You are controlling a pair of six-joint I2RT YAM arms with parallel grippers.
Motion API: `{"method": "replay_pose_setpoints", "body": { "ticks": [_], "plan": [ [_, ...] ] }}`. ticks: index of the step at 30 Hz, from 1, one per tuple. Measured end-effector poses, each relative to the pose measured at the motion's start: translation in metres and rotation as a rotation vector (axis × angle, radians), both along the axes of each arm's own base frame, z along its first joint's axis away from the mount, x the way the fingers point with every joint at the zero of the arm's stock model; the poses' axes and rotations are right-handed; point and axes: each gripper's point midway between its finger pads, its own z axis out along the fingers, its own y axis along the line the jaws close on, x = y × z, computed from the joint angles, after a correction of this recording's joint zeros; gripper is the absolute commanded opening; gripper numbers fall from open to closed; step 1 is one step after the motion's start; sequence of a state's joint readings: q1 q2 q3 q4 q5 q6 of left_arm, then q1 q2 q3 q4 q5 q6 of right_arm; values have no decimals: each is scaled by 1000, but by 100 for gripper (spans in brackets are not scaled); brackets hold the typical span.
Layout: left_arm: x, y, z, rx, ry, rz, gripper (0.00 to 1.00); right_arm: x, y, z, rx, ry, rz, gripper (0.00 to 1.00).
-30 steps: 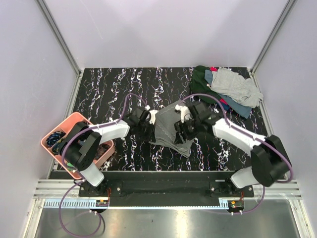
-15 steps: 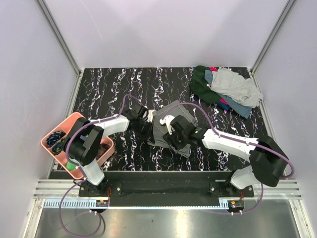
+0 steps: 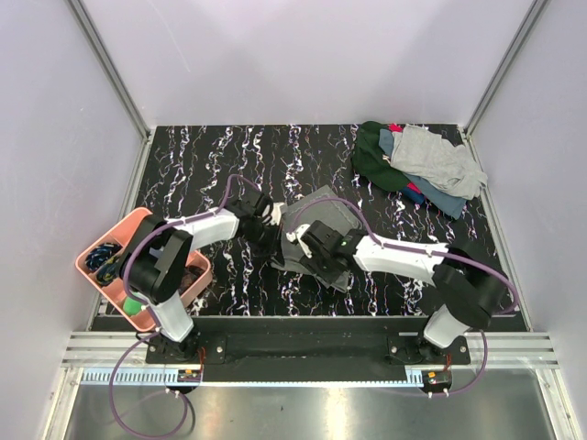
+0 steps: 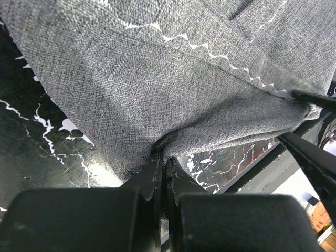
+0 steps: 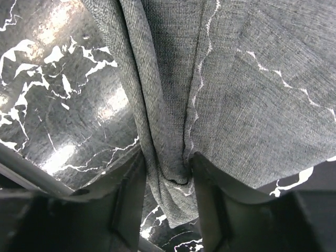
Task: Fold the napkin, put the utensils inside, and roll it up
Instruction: Roll the napkin with the utensil
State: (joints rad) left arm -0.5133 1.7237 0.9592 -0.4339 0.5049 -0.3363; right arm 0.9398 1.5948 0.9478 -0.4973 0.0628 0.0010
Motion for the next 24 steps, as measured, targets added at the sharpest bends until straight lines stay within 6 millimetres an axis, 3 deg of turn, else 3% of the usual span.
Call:
{"method": "replay_pose_setpoints", "body": {
  "ticks": [5, 14, 24],
  "plan": [
    [1, 4, 3, 11, 9, 0, 0, 2, 3, -5, -51, 34, 4, 35],
    [2, 8, 4, 25, 28, -13, 0, 3, 4, -18, -123, 79, 45, 15],
    [-3, 16, 0, 56, 74, -55, 0, -25, 23, -11, 39, 298, 163, 9]
  ]
}}
